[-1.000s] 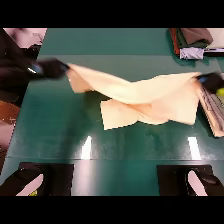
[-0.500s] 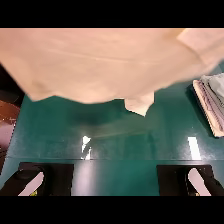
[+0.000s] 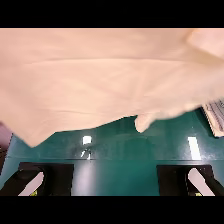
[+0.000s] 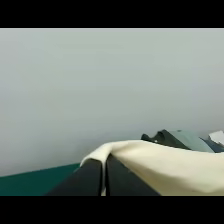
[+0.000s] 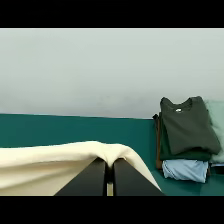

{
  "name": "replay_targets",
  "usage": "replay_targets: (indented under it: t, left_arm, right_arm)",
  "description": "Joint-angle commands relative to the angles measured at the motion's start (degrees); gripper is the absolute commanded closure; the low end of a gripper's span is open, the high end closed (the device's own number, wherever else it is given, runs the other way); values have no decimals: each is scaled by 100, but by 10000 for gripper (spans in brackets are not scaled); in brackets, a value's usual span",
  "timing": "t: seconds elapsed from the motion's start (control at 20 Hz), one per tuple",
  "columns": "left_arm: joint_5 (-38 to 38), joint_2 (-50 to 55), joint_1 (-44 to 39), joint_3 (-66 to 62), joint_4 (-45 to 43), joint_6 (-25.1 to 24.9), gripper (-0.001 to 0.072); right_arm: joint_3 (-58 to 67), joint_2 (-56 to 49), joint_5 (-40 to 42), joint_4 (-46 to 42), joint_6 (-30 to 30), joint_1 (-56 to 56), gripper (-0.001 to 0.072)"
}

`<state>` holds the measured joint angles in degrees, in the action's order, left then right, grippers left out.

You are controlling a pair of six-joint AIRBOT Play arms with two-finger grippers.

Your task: Fold the shirts.

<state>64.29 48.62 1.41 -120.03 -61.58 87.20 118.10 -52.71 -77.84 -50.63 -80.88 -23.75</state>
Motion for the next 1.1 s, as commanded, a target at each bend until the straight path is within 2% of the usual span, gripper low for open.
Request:
replay_targets:
  t: [0.0, 0.15, 0.3, 0.4, 0.6, 0.75, 0.9, 1.05]
  left_arm:
    - [275, 94, 4, 743, 31, 90, 685]
    - [378, 612, 7, 1856, -256, 87, 685]
    - [251, 1552, 7, 2564, -334, 87, 684]
    - [138, 2363, 7, 2612, -400, 83, 684]
    - [-896, 3661, 7, 2612, -413, -68, 684]
    - [-1685, 4111, 7, 2612, -404, -74, 685]
    - [-2041, 4258, 7, 2612, -398, -525, 684]
    - [-1757, 4280, 4, 2618, -398, -1073, 685]
  right_arm:
    - [-446, -175, -111, -44, -68, 127, 694]
    - [-911, -931, -142, -177, -103, 885, 694]
    - [-1248, -2046, -251, -1117, -422, 1764, 694]
    - [-1296, -2857, -216, -1412, -439, 2118, 693]
    - [-981, -4181, 695, -1552, -437, 2391, 694]
    - [-678, -4706, 1469, -1554, -437, 2387, 694]
    - [-568, -4907, 1832, -1558, -398, 2286, 694]
    - [-780, -4898, 1628, -1563, -212, 2214, 694]
